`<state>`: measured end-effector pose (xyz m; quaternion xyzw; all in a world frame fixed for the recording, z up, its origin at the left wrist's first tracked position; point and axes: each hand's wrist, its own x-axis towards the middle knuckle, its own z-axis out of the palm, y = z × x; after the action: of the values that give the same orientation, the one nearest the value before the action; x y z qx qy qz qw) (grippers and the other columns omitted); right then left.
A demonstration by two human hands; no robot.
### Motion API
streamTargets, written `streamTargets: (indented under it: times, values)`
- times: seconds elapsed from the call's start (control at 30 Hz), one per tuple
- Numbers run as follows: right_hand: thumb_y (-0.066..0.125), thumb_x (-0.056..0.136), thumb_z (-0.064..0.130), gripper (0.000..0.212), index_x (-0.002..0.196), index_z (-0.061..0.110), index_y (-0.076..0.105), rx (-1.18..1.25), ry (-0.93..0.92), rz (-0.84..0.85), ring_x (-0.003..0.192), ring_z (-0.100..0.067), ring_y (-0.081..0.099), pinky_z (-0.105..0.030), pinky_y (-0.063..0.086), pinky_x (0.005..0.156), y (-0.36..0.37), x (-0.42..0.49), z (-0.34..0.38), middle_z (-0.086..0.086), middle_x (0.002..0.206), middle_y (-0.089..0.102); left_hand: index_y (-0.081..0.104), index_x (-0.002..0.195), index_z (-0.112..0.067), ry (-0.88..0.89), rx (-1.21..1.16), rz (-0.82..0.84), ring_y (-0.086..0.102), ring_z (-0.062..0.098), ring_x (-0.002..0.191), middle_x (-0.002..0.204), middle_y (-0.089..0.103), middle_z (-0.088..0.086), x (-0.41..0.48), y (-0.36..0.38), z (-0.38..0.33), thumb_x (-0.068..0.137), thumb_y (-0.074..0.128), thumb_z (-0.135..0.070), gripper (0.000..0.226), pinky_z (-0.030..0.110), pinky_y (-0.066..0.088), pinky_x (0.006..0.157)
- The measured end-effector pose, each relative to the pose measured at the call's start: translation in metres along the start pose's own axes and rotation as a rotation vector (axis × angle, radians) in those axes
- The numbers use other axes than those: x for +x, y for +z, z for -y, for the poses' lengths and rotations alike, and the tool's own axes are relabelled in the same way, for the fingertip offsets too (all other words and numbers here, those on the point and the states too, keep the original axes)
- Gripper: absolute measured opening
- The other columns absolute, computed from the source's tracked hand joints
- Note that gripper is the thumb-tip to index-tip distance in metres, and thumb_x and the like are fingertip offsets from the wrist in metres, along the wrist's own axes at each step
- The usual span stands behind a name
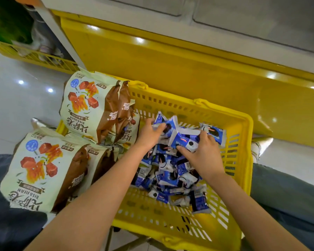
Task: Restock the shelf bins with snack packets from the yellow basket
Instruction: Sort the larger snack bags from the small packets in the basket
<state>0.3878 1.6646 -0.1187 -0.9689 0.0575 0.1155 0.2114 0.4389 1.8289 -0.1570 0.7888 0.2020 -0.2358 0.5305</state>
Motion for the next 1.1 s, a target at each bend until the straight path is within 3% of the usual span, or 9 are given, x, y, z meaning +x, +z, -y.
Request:
streamTargets:
  times: [0.1,0.23,0.4,0.47,0.57,0.73,0.87,1.0,1.1]
  values:
    - [0.064,0.080,0.053,0.072,0.127,0.007,0.036,0.035,0.027,0.068,0.112,-0.030,0.051,-0.037,0.047,0.082,0.001,0.017,0.007,-0.014,0.119,0.054,0.030,0.141,-0.011,-0.020,0.039,0.015,0.045,0.025,0.125,0.140,0.045,0.010,0.004,-0.003,0.010,0.097,0.045,-0.026,0.049,0.030,0.036,0.096]
    - [0.056,0.091,0.037,0.060,0.138,0.010,0.029,0.142,0.039,0.076,0.118,-0.028,0.052,-0.035,0.048,0.083,0.004,0.032,0.014,-0.010,0.140,0.040,0.014,0.148,-0.009,-0.101,0.096,-0.052,0.023,0.025,0.140,0.154,0.022,0.008,-0.002,-0.007,0.022,0.099,0.039,-0.032,0.060,0.034,0.023,0.110]
    - [0.050,0.095,0.031,0.048,0.135,0.007,0.037,0.070,-0.066,-0.034,0.125,-0.023,0.042,-0.032,0.039,0.101,0.008,0.020,0.011,-0.009,0.133,0.043,0.023,0.146,-0.018,-0.049,0.051,0.107,0.035,0.018,0.132,0.146,0.036,-0.001,-0.046,0.007,0.046,0.098,0.042,-0.027,0.052,0.021,0.026,0.093]
    - [0.051,0.095,0.028,0.036,0.126,0.010,0.046,0.118,-0.128,-0.078,0.111,-0.017,0.051,-0.026,0.043,0.091,0.009,0.000,0.004,-0.004,0.118,0.053,0.027,0.144,-0.016,-0.077,0.156,0.160,0.038,0.020,0.131,0.145,0.037,0.003,-0.063,0.012,0.062,0.098,0.044,-0.028,0.051,0.022,0.030,0.097]
    - [0.051,0.094,0.032,0.021,0.114,0.023,0.052,0.089,-0.172,0.194,0.089,-0.008,0.061,-0.019,0.050,0.069,0.015,-0.034,-0.015,0.007,0.103,0.061,0.032,0.140,-0.011,-0.141,0.379,0.271,0.042,0.026,0.126,0.142,0.037,0.011,-0.067,0.012,0.083,0.098,0.043,-0.028,0.047,0.033,0.037,0.100]
    - [0.058,0.091,0.034,0.063,0.144,0.019,0.029,-0.078,-0.245,0.847,0.131,-0.018,0.039,-0.028,0.035,0.102,0.038,-0.060,-0.033,-0.001,0.146,0.036,0.027,0.142,-0.010,-0.150,0.630,0.559,0.041,0.025,0.127,0.147,0.032,0.010,-0.049,0.003,0.092,0.094,0.050,-0.036,0.059,0.033,0.037,0.102]
    - [0.059,0.090,0.025,0.061,0.142,0.012,0.030,-0.332,-0.385,0.888,0.131,-0.022,0.035,-0.032,0.031,0.104,0.046,-0.058,-0.033,-0.009,0.142,0.039,0.022,0.145,-0.011,-0.220,0.615,0.712,0.034,0.023,0.135,0.150,0.029,0.009,-0.042,0.007,0.098,0.083,0.065,-0.041,0.081,0.031,0.032,0.108]
    - [0.052,0.090,0.007,0.042,0.130,0.008,0.043,-0.466,-0.447,0.849,0.125,-0.026,0.041,-0.037,0.040,0.093,0.050,-0.057,-0.030,-0.013,0.133,0.046,0.012,0.147,-0.010,-0.205,0.639,0.653,0.019,0.026,0.141,0.153,0.017,0.011,-0.050,0.021,0.108,0.076,0.073,-0.039,0.098,0.034,0.024,0.112]
    - [0.048,0.089,0.002,0.035,0.123,0.008,0.050,-0.478,-0.398,0.813,0.118,-0.027,0.047,-0.037,0.044,0.086,0.051,-0.055,-0.027,-0.012,0.127,0.052,0.033,0.136,-0.007,-0.214,0.622,0.578,0.036,0.025,0.130,0.142,0.037,0.012,-0.046,0.025,0.112,0.073,0.077,-0.034,0.082,0.035,0.035,0.106]
